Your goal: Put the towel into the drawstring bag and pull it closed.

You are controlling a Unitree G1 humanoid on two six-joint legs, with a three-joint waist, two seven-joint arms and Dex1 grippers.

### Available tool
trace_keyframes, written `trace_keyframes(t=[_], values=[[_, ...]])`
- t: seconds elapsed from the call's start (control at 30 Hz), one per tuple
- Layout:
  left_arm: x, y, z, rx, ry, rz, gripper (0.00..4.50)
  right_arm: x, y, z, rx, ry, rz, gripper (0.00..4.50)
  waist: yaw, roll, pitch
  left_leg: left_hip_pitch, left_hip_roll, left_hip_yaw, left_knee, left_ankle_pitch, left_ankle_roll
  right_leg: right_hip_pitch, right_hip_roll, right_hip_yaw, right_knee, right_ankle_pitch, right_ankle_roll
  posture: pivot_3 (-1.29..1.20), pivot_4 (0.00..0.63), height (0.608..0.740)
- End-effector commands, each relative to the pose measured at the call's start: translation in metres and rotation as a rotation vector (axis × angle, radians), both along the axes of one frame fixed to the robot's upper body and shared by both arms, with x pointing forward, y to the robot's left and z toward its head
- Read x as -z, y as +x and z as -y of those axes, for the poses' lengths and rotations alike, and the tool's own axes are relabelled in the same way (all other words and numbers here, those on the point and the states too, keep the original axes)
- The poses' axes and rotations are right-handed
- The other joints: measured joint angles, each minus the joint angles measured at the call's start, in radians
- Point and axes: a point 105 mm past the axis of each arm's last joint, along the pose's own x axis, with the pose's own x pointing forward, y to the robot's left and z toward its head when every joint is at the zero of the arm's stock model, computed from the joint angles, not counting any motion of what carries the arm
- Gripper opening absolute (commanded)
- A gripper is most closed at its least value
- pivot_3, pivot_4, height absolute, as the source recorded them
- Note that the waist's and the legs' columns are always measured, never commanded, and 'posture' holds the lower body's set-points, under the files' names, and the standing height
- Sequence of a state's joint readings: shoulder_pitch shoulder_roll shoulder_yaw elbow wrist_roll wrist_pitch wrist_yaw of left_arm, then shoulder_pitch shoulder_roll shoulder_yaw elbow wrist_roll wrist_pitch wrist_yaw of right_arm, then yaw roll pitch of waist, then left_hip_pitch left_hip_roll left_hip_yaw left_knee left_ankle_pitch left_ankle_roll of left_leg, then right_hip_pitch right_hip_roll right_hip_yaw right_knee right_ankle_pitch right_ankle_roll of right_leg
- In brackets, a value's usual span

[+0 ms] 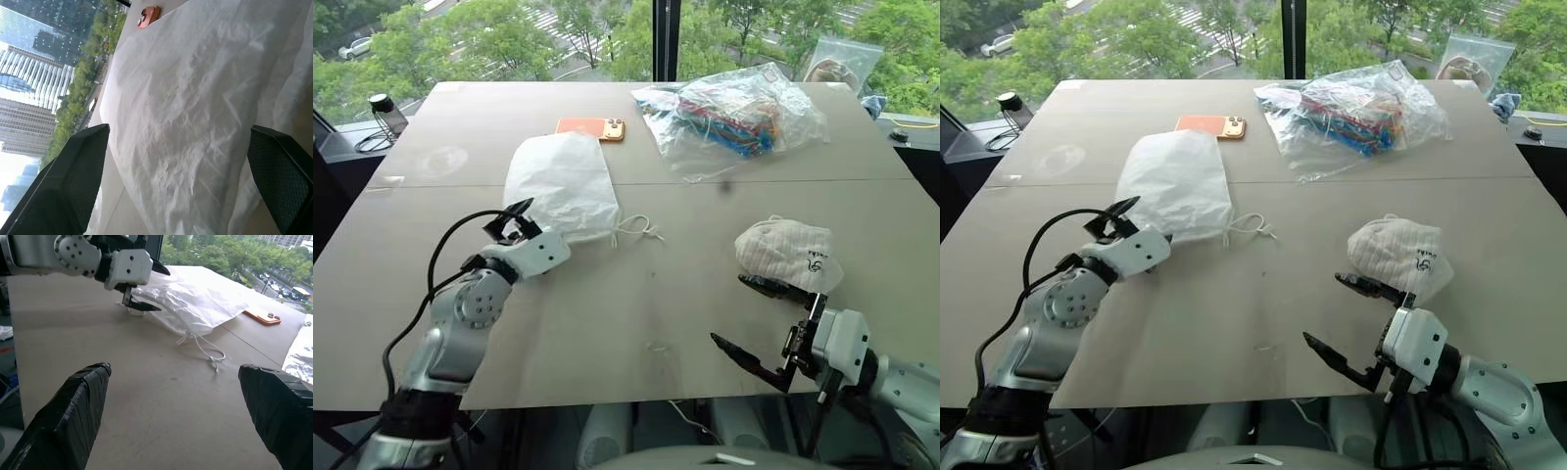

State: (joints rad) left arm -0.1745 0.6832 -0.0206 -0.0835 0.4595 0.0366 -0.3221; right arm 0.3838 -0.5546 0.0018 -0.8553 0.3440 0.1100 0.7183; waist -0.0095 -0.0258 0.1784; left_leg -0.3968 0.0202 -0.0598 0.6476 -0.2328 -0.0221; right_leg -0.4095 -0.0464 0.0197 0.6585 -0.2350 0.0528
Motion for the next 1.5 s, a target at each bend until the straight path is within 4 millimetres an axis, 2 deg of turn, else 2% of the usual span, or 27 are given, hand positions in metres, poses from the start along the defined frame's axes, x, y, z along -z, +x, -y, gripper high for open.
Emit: trace_keyframes(t=[0.03, 0.13, 0.17, 0.23, 0.3, 0.37, 0.47, 0.57, 0.67, 0.77, 0.9, 1.03, 1.17, 1.33, 1.4, 1.47, 1.5], values=[[-0.012, 0.009, 0.005, 0.033, -0.017, 0.028, 2.62, -0.016, -0.002, -0.005, 0.030, 0.030, 0.042, 4.50, -0.003, 0.000, 0.000, 0.000, 0.000, 0.000, 0.000, 0.000, 0.000, 0.000, 0.000, 0.000, 0.000, 0.000, 0.000, 0.00, 0.150, 0.740], [-0.021, 0.010, 0.014, 0.089, -0.185, -0.044, 1.25, -0.013, 0.013, 0.009, 0.176, 0.011, 0.002, 4.50, -0.003, 0.000, 0.000, 0.000, 0.000, 0.000, 0.000, 0.000, 0.000, 0.000, 0.000, 0.000, 0.000, 0.000, 0.000, 0.00, 0.150, 0.740], [-0.023, 0.009, 0.019, 0.113, -0.245, -0.072, 0.93, -0.011, 0.018, 0.014, 0.222, 0.000, -0.011, 4.50, -0.002, 0.000, 0.000, 0.000, 0.000, 0.000, 0.000, 0.000, 0.000, 0.000, 0.000, 0.000, 0.000, 0.000, 0.000, 0.00, 0.150, 0.740], [-0.030, 0.005, 0.031, 0.158, -0.507, -0.210, 0.07, 0.000, 0.038, 0.038, 0.343, -0.037, -0.126, 4.50, -0.002, 0.000, 0.000, 0.000, 0.000, 0.000, 0.000, 0.000, 0.000, 0.000, 0.000, 0.000, 0.000, 0.000, 0.000, 0.00, 0.150, 0.740], [-0.040, -0.003, 0.048, 0.229, -0.708, -0.364, 0.07, 0.010, 0.054, 0.065, 0.443, -0.103, -0.256, 4.50, -0.002, 0.000, 0.000, -0.001, -0.001, 0.000, 0.003, 0.000, 0.000, 0.000, -0.001, 0.000, 0.001, 0.001, -0.001, 0.00, 0.150, 0.740], [-0.048, -0.007, 0.060, 0.271, -0.766, -0.442, 0.07, 0.007, 0.069, 0.085, 0.516, -0.085, -0.298, 4.50, -0.001, -0.001, 0.000, -0.001, -0.001, -0.001, 0.003, 0.000, 0.000, 0.000, -0.001, 0.000, 0.001, 0.000, -0.001, 0.00, 0.150, 0.740], [-0.054, -0.001, 0.069, 0.243, -0.826, -0.481, 0.07, 0.010, 0.084, 0.099, 0.563, -0.177, -0.286, 4.50, -0.004, 0.000, 0.001, 0.000, -0.001, -0.002, 0.002, 0.000, 0.000, 0.000, 0.000, -0.001, 0.003, 0.000, 0.000, 0.00, 0.150, 0.740], [-0.050, 0.003, 0.070, 0.186, -0.819, -0.497, 0.07, 0.019, 0.089, 0.100, 0.534, -0.282, -0.292, 4.50, -0.008, 0.000, 0.001, 0.000, -0.002, -0.002, 0.002, 0.000, 0.000, 0.000, 0.000, 0.000, 0.002, 0.000, 0.001, 0.00, 0.150, 0.740], [-0.047, 0.006, 0.070, 0.144, -0.807, -0.490, 0.07, 0.032, 0.082, 0.095, 0.440, -0.405, -0.287, 4.50, -0.008, 0.000, 0.001, 0.000, -0.002, -0.001, 0.002, 0.000, 0.000, 0.000, 0.000, 0.001, 0.002, 0.001, 0.001, 0.00, 0.150, 0.740], [-0.049, 0.007, 0.073, 0.143, -0.817, -0.482, 0.07, 0.048, 0.083, 0.104, 0.454, -0.533, -0.255, 4.50, -0.005, 0.000, 0.001, -0.001, -0.002, -0.001, 0.001, 0.000, 0.000, 0.000, 0.000, 0.001, 0.001, 0.000, 0.001, 0.00, 0.150, 0.740], [-0.047, 0.005, 0.079, 0.151, -0.825, -0.492, 0.07, 0.073, 0.098, 0.118, 0.530, -0.590, -0.280, 4.50, -0.007, -0.001, 0.000, -0.001, -0.002, 0.000, 0.002, 0.000, 0.000, 0.000, 0.000, 0.002, 0.000, 0.000, 0.001, 0.00, 0.150, 0.740], [-0.046, 0.004, 0.085, 0.159, -0.830, -0.505, 0.07, 0.093, 0.108, 0.118, 0.543, -0.582, -0.358, 4.50, -0.028, -0.012, -0.005, 0.004, -0.001, 0.000, 0.002, 0.000, 0.000, 0.003, 0.001, 0.002, 0.001, 0.000, 0.000, 0.00, 0.150, 0.740], [-0.046, 0.003, 0.092, 0.174, -0.823, -0.522, 0.07, 0.084, 0.118, 0.111, 0.533, -0.558, -0.314, 4.50, -0.035, -0.017, -0.005, 0.020, 0.001, 0.001, 0.003, 0.000, 0.000, 0.018, 0.001, 0.002, 0.000, -0.001, -0.003, 0.00, 0.150, 0.740], [-0.045, 0.005, 0.095, 0.174, -0.835, -0.527, 0.07, 0.076, 0.116, 0.111, 0.557, -0.542, -0.270, 4.50, -0.035, -0.018, -0.005, 0.019, 0.001, 0.000, 0.003, 0.000, 0.000, 0.018, 0.001, 0.002, -0.001, -0.001, -0.002, 0.00, 0.150, 0.740], [-0.044, 0.004, 0.097, 0.176, -0.839, -0.535, 0.07, 0.069, 0.108, 0.102, 0.514, -0.448, -0.301, 4.50, -0.035, -0.018, -0.005, 0.018, 0.001, 0.001, 0.003, 0.000, 0.000, 0.017, 0.001, 0.002, 0.000, -0.001, -0.002, 0.00, 0.150, 0.740], [-0.042, 0.004, 0.096, 0.175, -0.835, -0.539, 0.07, 0.049, 0.099, 0.089, 0.453, -0.264, -0.358, 4.50, -0.031, -0.016, -0.004, 0.016, 0.001, 0.000, 0.002, 0.000, 0.000, 0.015, 0.001, 0.003, 0.000, -0.001, -0.002, 0.00, 0.150, 0.740], [-0.042, 0.004, 0.096, 0.174, -0.835, -0.540, 0.07, 0.038, 0.094, 0.086, 0.441, -0.238, -0.343, 4.50, -0.029, -0.013, -0.002, 0.015, 0.000, 0.000, 0.002, 0.000, 0.000, 0.014, 0.001, 0.003, 0.001, -0.001, -0.002, 0.00, 0.150, 0.740]])
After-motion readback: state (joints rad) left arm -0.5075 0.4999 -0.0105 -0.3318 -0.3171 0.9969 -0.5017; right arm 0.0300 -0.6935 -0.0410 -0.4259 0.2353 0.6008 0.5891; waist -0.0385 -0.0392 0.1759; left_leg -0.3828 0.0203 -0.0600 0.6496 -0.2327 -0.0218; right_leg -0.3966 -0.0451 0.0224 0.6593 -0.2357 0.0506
